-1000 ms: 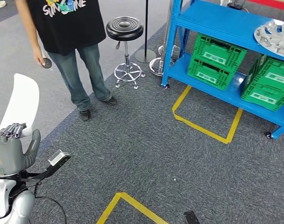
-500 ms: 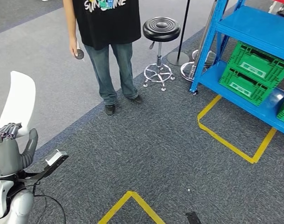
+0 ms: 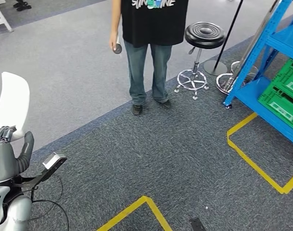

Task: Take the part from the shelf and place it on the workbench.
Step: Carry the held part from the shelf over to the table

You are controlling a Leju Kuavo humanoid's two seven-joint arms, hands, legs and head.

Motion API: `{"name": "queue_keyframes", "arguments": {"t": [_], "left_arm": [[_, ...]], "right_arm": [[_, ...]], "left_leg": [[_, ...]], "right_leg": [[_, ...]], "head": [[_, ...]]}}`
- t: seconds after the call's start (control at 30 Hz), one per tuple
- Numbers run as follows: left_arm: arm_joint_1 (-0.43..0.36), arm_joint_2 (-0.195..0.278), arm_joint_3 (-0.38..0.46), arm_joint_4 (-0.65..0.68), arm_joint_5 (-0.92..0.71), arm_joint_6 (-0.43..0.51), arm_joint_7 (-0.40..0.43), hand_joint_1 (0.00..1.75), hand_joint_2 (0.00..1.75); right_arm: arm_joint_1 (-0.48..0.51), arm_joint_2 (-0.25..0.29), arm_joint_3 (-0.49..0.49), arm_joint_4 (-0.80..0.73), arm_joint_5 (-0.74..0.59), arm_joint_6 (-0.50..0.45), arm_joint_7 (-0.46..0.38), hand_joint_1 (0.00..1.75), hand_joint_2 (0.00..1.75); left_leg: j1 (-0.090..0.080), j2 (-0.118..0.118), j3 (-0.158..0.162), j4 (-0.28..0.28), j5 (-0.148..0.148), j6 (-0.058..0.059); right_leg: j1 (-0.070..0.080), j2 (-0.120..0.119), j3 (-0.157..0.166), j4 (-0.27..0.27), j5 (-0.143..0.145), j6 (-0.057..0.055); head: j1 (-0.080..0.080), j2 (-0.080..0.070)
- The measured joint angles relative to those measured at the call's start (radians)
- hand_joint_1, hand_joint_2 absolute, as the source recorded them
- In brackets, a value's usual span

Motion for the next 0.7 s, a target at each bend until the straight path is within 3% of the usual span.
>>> {"name": "queue_keyframes", "arguments": {"t": [0.03,0.1,0.17,0.2,0.27,0.3,0.33,0.4,0.47,0.53,0.6,0.67,0.7], "left_arm": [[-0.003,-0.001,0.000,0.000,-0.004,0.000,0.003,1.75,1.75],[-0.009,-0.005,0.000,0.000,-0.010,0.000,0.009,1.75,1.75],[-0.009,-0.008,-0.001,0.000,-0.013,0.000,0.013,1.75,1.75],[-0.009,-0.008,-0.001,0.000,-0.014,0.000,0.014,1.75,1.75],[-0.010,-0.008,-0.001,0.000,-0.016,0.000,0.021,1.75,1.75],[-0.011,-0.009,-0.002,0.000,-0.019,0.000,0.025,1.75,1.75],[-0.014,-0.009,-0.003,0.000,-0.022,-0.001,0.030,1.75,1.75],[-0.017,-0.009,-0.005,0.000,-0.025,-0.001,0.037,1.75,1.75],[-0.018,-0.009,-0.006,0.000,-0.026,-0.001,0.040,1.75,1.75],[-0.020,-0.008,-0.007,0.000,-0.027,-0.001,0.042,1.75,1.75],[-0.023,-0.008,-0.010,0.000,-0.032,-0.001,0.047,1.75,1.75],[-0.023,-0.009,-0.016,0.000,-0.038,-0.001,0.055,1.75,1.75],[-0.022,-0.009,-0.019,0.000,-0.041,-0.001,0.060,1.75,1.75]], "right_arm": [[0.000,0.000,0.001,0.000,0.000,0.000,0.000,0.00,0.00],[0.001,0.000,0.003,0.000,-0.001,-0.001,0.000,0.00,0.00],[0.004,0.000,0.004,0.000,-0.001,-0.001,0.000,0.00,0.00],[0.005,0.000,0.005,0.000,-0.001,-0.001,0.000,0.00,0.00],[0.006,0.000,0.006,0.000,-0.001,-0.001,0.000,0.00,0.00],[0.006,0.000,0.006,0.000,-0.002,-0.001,0.000,0.00,0.00],[0.005,0.000,0.006,0.001,-0.002,-0.001,-0.001,0.00,0.00],[0.004,0.000,0.006,0.002,-0.003,-0.001,-0.002,0.00,0.00],[0.003,0.000,0.007,0.002,-0.004,-0.001,-0.002,0.00,0.00],[0.003,0.000,0.007,0.002,-0.004,-0.001,-0.002,0.00,0.00],[0.004,0.000,0.007,0.002,-0.005,-0.001,-0.003,0.00,0.00],[0.006,0.000,0.007,0.002,-0.008,0.000,-0.003,0.00,0.00],[0.006,0.000,0.007,0.002,-0.010,0.000,-0.004,0.00,0.00]], "left_leg": [[0.003,-0.013,0.002,-0.004,0.003,0.006],[0.007,-0.037,0.003,-0.007,0.005,0.014],[0.006,-0.065,0.002,-0.006,0.004,0.017],[0.006,-0.081,0.002,-0.006,0.004,0.017],[0.007,-0.112,0.005,-0.003,0.003,0.014],[0.007,-0.125,0.005,0.000,0.001,0.011],[0.007,-0.137,0.002,0.004,0.000,0.007],[0.011,-0.161,-0.009,0.009,0.002,-0.006],[0.015,-0.176,-0.017,0.010,0.006,-0.019],[0.012,-0.131,-0.035,0.047,-0.017,-0.029],[0.011,-0.065,-0.088,0.162,-0.076,-0.037],[0.016,-0.047,-0.147,0.282,-0.118,-0.044],[0.018,-0.044,-0.154,0.297,-0.114,-0.045]], "right_leg": [[-0.001,0.030,-0.016,0.035,-0.021,0.003],[-0.002,0.093,-0.081,0.165,-0.083,0.005],[-0.002,0.109,-0.147,0.277,-0.113,0.005],[-0.002,0.110,-0.157,0.283,-0.099,0.005],[-0.004,0.126,-0.121,0.179,-0.020,0.003],[-0.007,0.155,-0.092,0.107,0.016,0.002],[-0.010,0.183,-0.064,0.047,0.038,0.001],[-0.012,0.216,-0.042,0.000,0.043,0.000],[-0.011,0.193,-0.037,-0.006,0.045,-0.007],[-0.011,0.162,-0.030,-0.013,0.048,-0.020],[-0.007,0.130,-0.025,-0.017,0.045,-0.031],[-0.004,0.097,-0.022,-0.016,0.041,-0.035],[-0.003,0.081,-0.021,-0.016,0.039,-0.035]], "head": [[0.002,0.000],[0.006,0.000],[0.008,0.000],[0.008,0.000],[0.008,0.000],[0.008,0.000],[0.007,0.000],[0.007,0.000],[0.008,0.000],[0.004,0.000],[0.000,0.000],[0.000,0.000],[0.000,0.000]]}}
